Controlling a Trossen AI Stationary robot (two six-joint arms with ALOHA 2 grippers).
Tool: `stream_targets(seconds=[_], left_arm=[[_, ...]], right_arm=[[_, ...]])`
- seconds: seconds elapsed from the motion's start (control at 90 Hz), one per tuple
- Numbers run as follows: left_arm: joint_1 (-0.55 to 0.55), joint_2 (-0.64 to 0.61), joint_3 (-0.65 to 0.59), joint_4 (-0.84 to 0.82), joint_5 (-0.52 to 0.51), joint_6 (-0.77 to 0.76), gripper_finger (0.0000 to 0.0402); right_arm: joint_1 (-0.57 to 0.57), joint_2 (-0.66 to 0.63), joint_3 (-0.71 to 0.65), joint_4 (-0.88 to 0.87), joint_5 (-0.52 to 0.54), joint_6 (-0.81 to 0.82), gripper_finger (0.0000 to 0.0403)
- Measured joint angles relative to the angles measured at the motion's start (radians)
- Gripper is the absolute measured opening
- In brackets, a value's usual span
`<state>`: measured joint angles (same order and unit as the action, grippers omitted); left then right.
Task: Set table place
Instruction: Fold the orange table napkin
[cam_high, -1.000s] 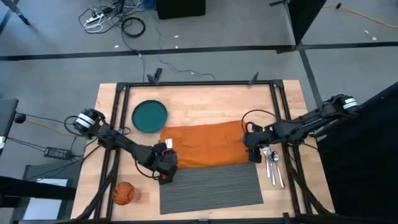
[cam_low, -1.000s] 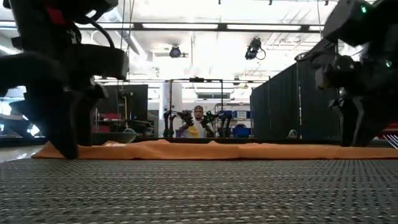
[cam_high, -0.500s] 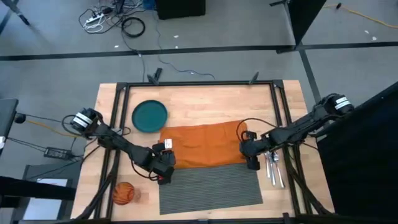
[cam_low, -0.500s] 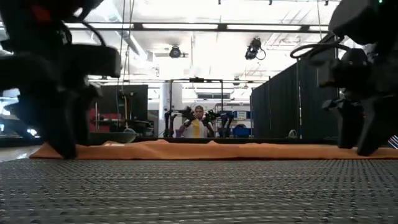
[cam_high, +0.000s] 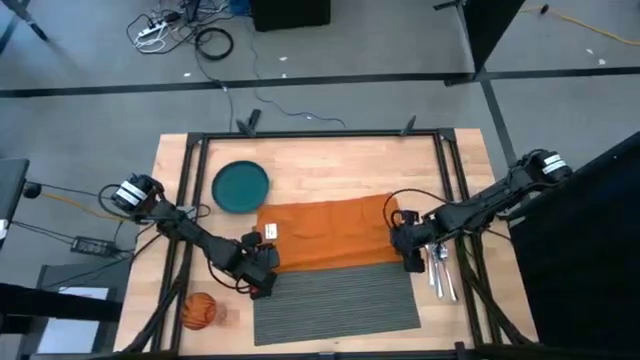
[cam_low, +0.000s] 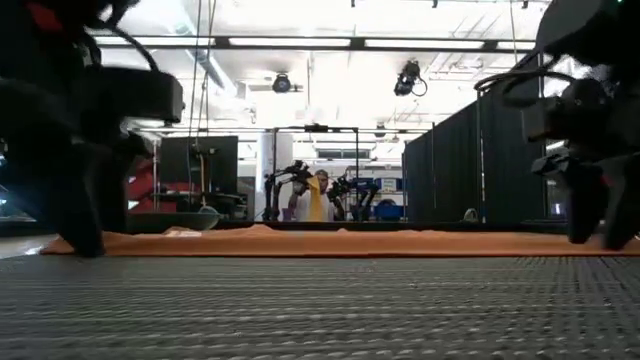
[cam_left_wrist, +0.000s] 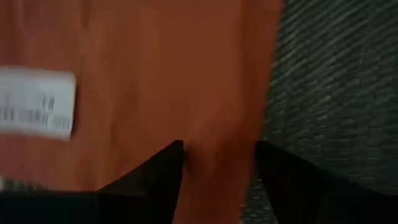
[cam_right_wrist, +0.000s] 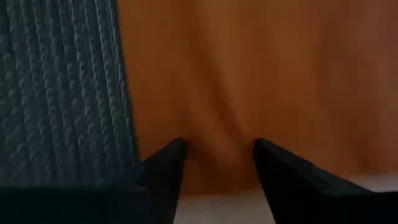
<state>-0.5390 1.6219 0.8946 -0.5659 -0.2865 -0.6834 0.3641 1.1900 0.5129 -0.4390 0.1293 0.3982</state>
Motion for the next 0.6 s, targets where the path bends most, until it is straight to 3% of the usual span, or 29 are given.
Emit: stream_targets(seconds=[0.1, 0.289, 0.6], left_arm=[[0.001, -0.008, 0.075, -0.007, -0.028, 0.054, 0.0188], [0.0, 0.018, 0.08, -0.006, -0.004, 0.111, 0.0188], [-0.02, 0.057, 0.078, -0.178, 0.04, 0.107, 0.0188]], right_arm=[[0.009, -0.046, 0.038, 0.023, -0.054, -0.003, 0.0173], [0.091, -0.016, 0.038, 0.04, -0.084, -0.021, 0.0172], [0.152, 0.125, 0.037, 0.033, 0.006, -0.017, 0.0171]])
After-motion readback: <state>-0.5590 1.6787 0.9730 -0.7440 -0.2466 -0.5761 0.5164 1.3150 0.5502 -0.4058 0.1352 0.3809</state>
